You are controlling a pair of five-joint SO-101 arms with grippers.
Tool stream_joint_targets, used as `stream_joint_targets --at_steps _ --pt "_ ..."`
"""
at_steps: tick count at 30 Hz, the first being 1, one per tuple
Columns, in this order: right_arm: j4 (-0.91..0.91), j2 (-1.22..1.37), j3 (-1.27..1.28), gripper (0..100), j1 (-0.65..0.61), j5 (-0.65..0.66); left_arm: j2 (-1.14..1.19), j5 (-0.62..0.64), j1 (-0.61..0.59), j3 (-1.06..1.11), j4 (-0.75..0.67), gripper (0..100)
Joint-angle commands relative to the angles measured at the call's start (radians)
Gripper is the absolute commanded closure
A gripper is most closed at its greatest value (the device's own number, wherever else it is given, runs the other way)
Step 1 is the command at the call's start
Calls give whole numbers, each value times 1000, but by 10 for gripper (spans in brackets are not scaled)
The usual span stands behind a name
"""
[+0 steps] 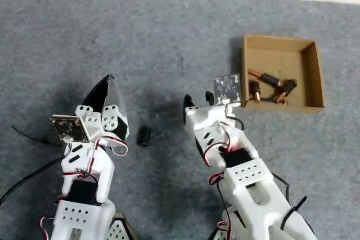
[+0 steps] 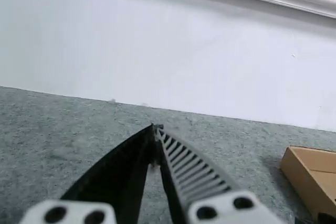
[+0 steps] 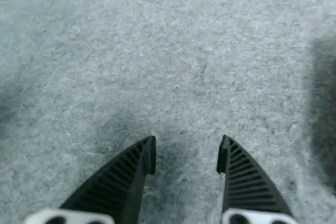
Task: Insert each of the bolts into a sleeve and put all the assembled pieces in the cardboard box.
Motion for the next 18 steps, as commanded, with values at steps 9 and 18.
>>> stream_joint_targets --at_steps 9,18 --pt "-4 -30 -2 825 -10 11 -7 -11 -361 24 81 990" --pt "1 -30 -2 825 -12 6 -7 -11 -582 22 265 990"
